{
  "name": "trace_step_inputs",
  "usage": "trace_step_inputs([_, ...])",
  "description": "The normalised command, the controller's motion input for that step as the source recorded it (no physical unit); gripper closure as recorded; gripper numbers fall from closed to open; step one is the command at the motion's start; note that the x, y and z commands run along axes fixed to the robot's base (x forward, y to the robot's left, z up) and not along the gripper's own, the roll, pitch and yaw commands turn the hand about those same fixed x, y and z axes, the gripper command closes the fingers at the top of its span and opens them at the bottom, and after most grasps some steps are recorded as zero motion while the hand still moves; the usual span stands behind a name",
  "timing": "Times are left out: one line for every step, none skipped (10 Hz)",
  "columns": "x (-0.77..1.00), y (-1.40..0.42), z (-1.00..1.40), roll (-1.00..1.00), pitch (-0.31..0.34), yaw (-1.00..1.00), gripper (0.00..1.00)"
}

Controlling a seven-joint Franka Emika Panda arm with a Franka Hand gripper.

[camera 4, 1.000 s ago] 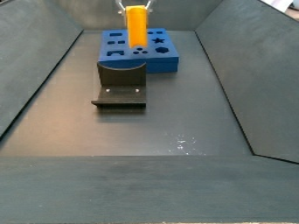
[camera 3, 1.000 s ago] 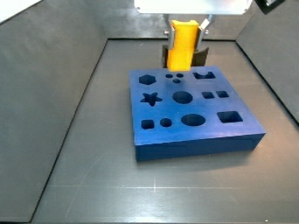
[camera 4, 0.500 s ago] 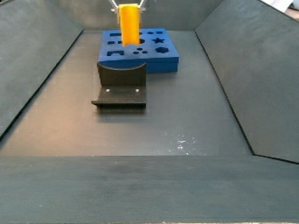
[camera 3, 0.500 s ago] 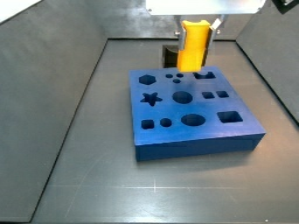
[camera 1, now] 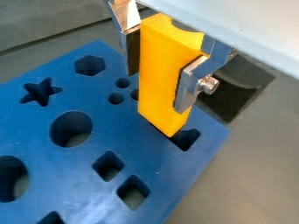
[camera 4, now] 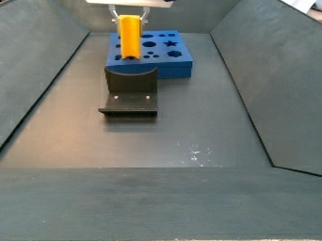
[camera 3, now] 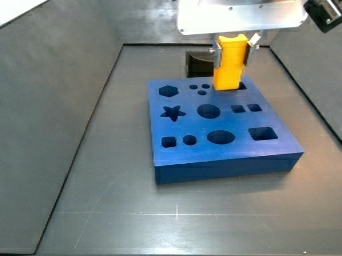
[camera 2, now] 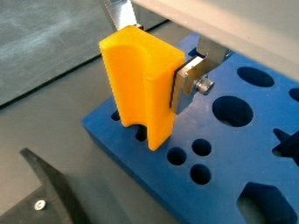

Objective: Pick up the arch object. Move up. Place the arch object on the fixture. Regrasp the arch object. Rotate the arch object. Move to above the board. Insert the arch object.
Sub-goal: Insert the arch object.

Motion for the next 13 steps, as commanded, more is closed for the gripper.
trace_step_inputs([0.46, 0.00, -0.01, 0.07, 0.214, 0.00, 1.00])
trace_step_inputs([0.12, 0.00, 0.00, 0.00, 0.037, -0.07, 1.00])
trace_step_inputs([0.57, 0.00, -0.23, 0.03, 0.084, -0.04, 1.00])
trace_step_inputs([0.81, 0.12, -0.45, -0.03, 0.000, 0.00, 1.00])
trace_step_inputs([0.73, 0.15, -0.46, 0.00, 0.009, 0.09, 1.00])
trace_step_inputs([0.29, 0.00, -0.28, 0.05, 0.030, 0.20, 1.00])
trace_step_inputs([0.31, 0.00, -0.39, 0.00, 0.003, 0.34, 1.00])
trace_step_inputs([0.16, -0.20, -0.36, 0.00, 0.000, 0.27, 1.00])
trace_step_inputs([0.15, -0.33, -0.32, 0.00, 0.029, 0.25, 1.00])
trace_step_inputs([0.11, -0.33, -0.30, 0.00, 0.021, 0.20, 1.00])
trace_step_inputs([0.00, -0.02, -0.30, -0.01, 0.053, -0.03, 1.00])
trace_step_inputs([0.00, 0.01, -0.35, 0.00, 0.166, -0.26, 1.00])
trace_step_inputs([-0.02, 0.23, -0.39, 0.00, 0.201, -0.55, 1.00])
